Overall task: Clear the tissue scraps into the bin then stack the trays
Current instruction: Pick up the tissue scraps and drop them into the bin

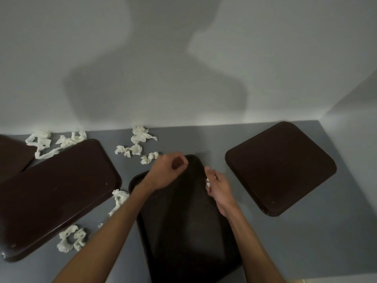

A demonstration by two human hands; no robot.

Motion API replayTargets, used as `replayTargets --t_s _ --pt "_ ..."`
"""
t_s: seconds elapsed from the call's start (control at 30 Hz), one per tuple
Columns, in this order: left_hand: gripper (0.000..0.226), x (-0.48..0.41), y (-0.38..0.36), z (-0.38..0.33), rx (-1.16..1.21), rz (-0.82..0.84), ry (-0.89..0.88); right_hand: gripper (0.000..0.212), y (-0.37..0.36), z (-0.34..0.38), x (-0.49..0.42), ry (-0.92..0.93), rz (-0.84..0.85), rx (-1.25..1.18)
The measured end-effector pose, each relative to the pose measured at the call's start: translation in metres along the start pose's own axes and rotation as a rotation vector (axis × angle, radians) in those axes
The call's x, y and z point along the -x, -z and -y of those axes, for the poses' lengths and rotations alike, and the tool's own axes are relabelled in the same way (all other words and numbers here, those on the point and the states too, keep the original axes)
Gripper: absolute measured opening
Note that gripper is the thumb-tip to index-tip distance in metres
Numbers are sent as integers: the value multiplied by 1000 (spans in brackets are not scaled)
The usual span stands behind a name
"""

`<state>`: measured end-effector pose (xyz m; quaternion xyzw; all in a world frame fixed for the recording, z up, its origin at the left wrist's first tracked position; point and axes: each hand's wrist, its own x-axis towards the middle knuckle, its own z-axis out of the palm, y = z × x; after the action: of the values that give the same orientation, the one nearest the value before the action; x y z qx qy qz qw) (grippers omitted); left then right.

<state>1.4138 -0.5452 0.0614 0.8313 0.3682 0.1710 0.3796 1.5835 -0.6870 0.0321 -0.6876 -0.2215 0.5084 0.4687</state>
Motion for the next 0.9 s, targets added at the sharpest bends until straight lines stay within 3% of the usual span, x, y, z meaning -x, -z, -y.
replayTargets --t_s 0.13,0.27,0.33,0.53,0.73,0.9 --pt "19 -26 24 70 -303 -102 101 41 0 -5 2 63 -118 120" --pt "69 -36 36 117 -750 228 99 30 -3 -5 7 89 -146 122" --pt "80 -36 38 130 -826 336 30 26 -6 -6 12 121 -161 176" --pt "48 -44 35 140 -761 307 1 15 -20 -11 30 150 -245 251" --pt "20 -35 29 108 -508 203 61 21 -37 -3 54 54 -274 188" --pt "19 -3 21 50 -287 173 6 16 -45 0 79 20 -264 147"
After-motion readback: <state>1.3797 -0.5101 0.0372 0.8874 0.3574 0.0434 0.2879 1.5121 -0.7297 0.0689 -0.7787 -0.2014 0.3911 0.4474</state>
